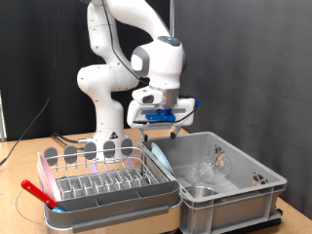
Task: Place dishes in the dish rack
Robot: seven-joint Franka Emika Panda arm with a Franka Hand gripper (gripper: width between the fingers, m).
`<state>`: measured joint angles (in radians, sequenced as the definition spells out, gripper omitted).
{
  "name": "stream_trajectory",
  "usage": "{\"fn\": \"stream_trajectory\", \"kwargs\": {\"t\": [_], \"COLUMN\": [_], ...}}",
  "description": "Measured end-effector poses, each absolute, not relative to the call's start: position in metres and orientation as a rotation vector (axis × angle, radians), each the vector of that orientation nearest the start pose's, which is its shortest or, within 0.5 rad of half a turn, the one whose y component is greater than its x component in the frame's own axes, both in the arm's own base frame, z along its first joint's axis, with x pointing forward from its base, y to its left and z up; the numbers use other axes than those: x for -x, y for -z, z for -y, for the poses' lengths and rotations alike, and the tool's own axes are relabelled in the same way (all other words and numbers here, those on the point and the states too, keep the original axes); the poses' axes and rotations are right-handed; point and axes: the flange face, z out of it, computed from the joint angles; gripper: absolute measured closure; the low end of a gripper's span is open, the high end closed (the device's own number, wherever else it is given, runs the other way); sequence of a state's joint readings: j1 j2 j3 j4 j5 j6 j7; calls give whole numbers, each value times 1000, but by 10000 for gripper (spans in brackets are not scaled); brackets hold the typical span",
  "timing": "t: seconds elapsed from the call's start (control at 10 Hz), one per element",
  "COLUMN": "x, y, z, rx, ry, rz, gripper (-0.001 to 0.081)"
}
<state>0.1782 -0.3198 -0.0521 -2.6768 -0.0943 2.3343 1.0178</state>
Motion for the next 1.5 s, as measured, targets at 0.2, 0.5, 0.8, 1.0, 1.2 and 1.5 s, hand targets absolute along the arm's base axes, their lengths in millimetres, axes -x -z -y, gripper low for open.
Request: {"fn": "stream_trajectory", "kwargs": {"t": [0.2,0.5,0.8,1.0,1.2,1.5], "x": [-394,-396,-397,-398,-398,-398], "y": [-326,-312,-303,-299,-296,-297], "z": [-49,-48,-48,-49,-49,-50], "rx": [2935,2947,2949,2953,2951,2938], "ry": [23,20,16,16,21,25], "rz": [-1293,-1300,-1300,-1300,-1308,-1315], "gripper": [-2,-2,-2,26,198,551]}}
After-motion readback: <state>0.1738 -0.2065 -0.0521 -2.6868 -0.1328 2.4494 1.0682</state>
